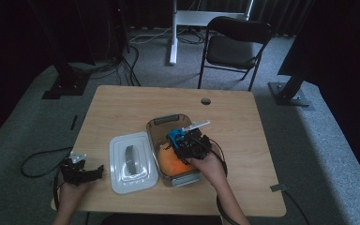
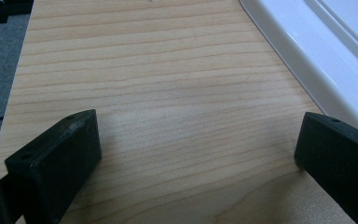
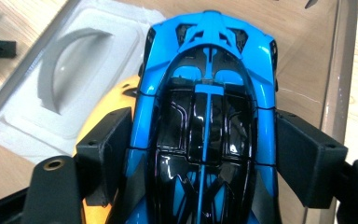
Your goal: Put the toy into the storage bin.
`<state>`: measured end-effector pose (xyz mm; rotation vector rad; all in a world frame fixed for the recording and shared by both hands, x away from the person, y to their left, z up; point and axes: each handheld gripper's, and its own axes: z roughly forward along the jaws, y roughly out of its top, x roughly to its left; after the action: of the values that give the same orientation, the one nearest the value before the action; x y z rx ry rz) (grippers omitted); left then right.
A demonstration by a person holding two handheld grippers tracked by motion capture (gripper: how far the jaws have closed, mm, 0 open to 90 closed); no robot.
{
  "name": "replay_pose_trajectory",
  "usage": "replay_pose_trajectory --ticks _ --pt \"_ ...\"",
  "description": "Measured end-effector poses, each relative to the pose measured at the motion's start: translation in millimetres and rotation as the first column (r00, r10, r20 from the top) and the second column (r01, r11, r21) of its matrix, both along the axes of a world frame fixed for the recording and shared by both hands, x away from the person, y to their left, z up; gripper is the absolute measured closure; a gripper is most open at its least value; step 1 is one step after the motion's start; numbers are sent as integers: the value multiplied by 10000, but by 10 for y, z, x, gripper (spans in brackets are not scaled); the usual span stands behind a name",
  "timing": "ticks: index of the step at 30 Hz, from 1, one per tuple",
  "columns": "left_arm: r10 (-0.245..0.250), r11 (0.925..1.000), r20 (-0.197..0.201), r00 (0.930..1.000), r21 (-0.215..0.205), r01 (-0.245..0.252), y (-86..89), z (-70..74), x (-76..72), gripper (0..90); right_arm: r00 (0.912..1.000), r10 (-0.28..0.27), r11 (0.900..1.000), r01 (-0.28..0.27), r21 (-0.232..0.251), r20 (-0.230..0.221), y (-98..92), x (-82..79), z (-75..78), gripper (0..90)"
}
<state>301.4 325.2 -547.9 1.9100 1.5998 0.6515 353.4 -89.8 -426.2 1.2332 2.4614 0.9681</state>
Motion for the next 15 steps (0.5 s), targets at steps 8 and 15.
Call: replay_pose_trajectory --ticks 8,15 --pt "-1 10000 -1 10000 -1 1 0 0 0 7 10000 -11 9990 9 455 37 -74 -17 65 200" --pt "-7 10000 0 10000 -4 7 -1 0 -1 7 9995 324 9970 -322 698 -16 -72 -32 54 115"
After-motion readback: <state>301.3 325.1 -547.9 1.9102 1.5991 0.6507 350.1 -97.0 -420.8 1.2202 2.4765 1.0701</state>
